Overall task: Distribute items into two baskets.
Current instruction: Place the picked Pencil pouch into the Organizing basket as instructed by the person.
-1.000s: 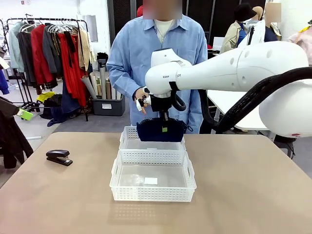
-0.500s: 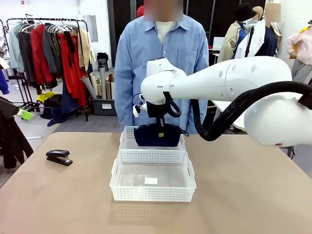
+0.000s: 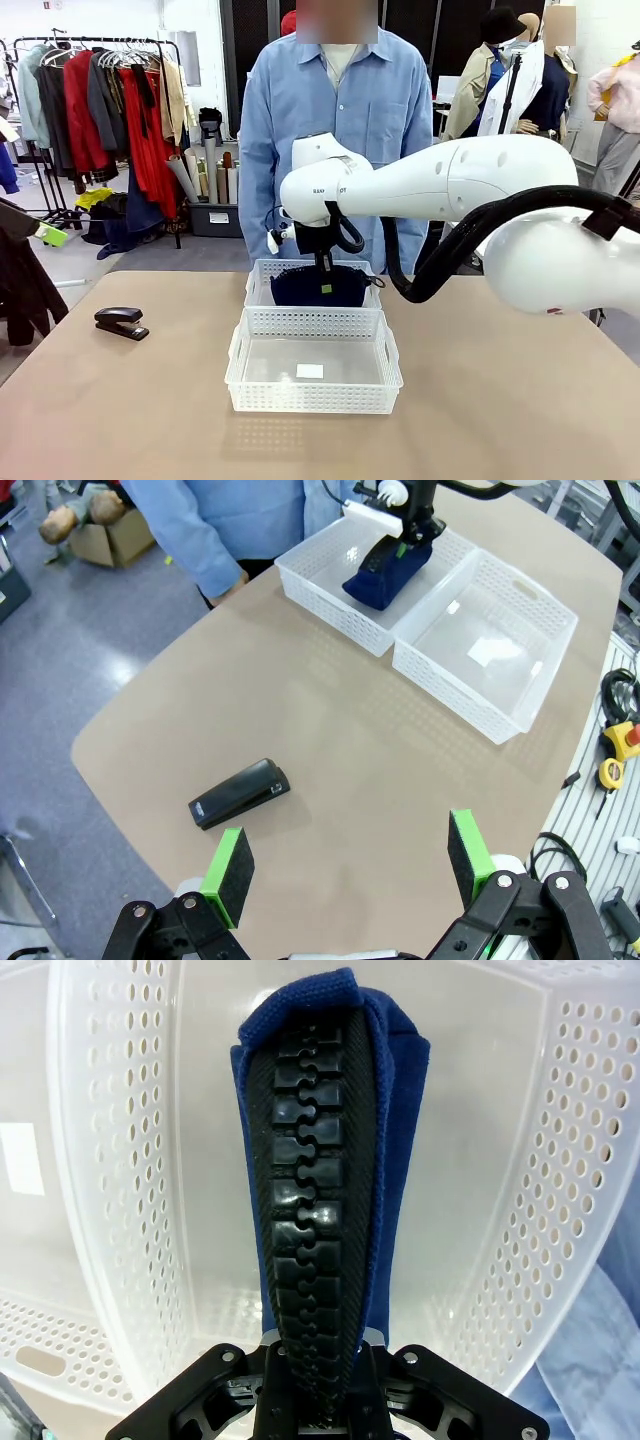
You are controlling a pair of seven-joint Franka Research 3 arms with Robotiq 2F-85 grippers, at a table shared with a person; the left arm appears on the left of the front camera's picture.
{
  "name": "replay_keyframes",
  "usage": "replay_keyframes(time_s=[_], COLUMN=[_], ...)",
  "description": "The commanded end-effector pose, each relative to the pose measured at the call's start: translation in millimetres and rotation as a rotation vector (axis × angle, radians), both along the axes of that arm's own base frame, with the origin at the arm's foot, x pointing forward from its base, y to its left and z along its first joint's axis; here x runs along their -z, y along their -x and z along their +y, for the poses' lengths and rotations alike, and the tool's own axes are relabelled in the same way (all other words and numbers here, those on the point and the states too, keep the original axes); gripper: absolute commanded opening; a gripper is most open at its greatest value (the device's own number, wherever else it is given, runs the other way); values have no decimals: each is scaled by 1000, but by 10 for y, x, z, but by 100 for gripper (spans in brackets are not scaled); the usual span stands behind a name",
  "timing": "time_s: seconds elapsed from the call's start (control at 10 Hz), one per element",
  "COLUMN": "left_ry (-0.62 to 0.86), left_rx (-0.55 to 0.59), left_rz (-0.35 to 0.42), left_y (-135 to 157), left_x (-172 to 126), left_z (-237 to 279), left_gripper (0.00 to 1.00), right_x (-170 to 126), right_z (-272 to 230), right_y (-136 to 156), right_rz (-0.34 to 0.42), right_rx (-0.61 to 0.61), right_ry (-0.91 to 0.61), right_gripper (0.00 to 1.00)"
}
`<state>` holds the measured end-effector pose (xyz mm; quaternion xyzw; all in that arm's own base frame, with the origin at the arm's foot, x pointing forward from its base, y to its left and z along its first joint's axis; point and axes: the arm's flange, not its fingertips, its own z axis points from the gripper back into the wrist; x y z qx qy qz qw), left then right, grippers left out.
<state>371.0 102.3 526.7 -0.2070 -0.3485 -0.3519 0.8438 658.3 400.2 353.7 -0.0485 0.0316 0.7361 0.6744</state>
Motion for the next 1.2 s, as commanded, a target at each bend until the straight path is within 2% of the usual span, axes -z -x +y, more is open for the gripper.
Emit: replay_keyframes(time_s=[0.0, 0.2, 0.5, 0.6, 0.8, 1.1], left_ry=[13, 13, 13, 13, 13, 13], left_rx=[12, 12, 12, 12, 12, 12], left_rz=[-18, -18, -18, -18, -18, -18], left_y=[-5, -5, -5, -5, -5, -5], left_x=[1, 1, 1, 1, 1, 1], left_z=[13, 13, 13, 13, 13, 13], left_gripper=[100, 100, 100, 100, 100, 100], right_x=[-84, -103, -346, -419, -612, -817], right_z=[114, 92, -51, -104, -231, -390], right_y=[-154, -149, -67, -35, 70, 189], right_rz=[1, -2, -33, -42, -60, -30], right_rx=[1, -10, -10, -9, -8, 9], right_ry=[24, 7, -44, -66, -107, -143], right_gripper=[0, 36, 94, 100, 100, 100])
